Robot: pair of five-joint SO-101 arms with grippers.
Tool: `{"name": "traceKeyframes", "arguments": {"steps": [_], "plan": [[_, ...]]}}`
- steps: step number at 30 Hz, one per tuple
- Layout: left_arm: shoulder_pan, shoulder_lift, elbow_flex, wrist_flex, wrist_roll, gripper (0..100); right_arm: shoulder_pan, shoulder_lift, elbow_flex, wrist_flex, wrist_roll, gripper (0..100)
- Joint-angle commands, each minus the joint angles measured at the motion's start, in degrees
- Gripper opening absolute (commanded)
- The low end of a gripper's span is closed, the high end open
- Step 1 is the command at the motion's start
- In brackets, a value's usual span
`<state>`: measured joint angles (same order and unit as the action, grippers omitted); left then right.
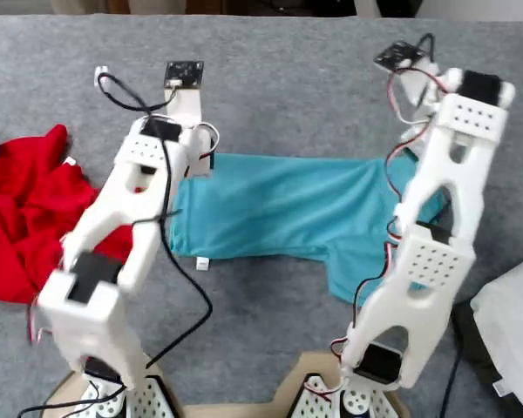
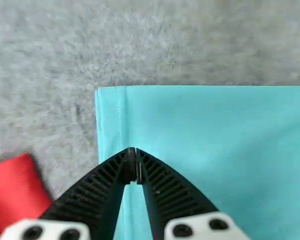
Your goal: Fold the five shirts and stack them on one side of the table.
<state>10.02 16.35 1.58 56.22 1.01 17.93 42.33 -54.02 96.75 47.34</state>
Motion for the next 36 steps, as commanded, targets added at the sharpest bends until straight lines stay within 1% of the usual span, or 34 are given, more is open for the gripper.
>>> {"name": "traceKeyframes", "arguments": {"steps": [1, 6, 9, 13, 17, 20, 26, 28, 32, 36], "plan": [[-1.8, 8.3, -9.8, -0.5, 2.4, 2, 3.7, -0.3, -3.1, 1.3, 0.9, 1.9], [-2.8, 15.4, -17.8, 0.8, 2.8, 2, 6.6, 0.1, -2.0, 0.0, 1.4, 1.9], [-2.8, 18.4, -21.5, 1.8, 2.7, 2, 6.8, 1.5, 2.2, -5.2, 1.6, 1.9], [-2.9, 22.9, -26.2, 1.8, 2.7, 2, 6.0, 6.5, 7.6, -14.8, 1.1, 1.9], [-3.4, 26.5, -31.3, 1.8, 2.7, 2, 5.9, 12.6, 8.0, -19.4, -0.9, 1.9], [-4.3, 28.3, -34.8, 1.8, 2.7, 2, 6.6, 14.2, 3.4, -19.5, -2.0, 1.9], [-5.7, 31.7, -40.4, 1.9, 3.1, 2, 6.4, 18.5, -5.6, -19.2, -1.7, 1.9], [-5.8, 32.7, -42.5, 3.3, 3.1, 2, 6.4, 19.7, -8.4, -17.9, -1.6, 1.9], [-5.8, 34.2, -47.1, 8.3, 3.1, 2, 6.3, 20.2, -13.8, -10.0, 1.1, 1.9], [-4.7, 34.3, -51.0, 14.8, 2.7, 2, 6.3, 20.4, -23.2, -1.0, 4.0, 1.9]]}}
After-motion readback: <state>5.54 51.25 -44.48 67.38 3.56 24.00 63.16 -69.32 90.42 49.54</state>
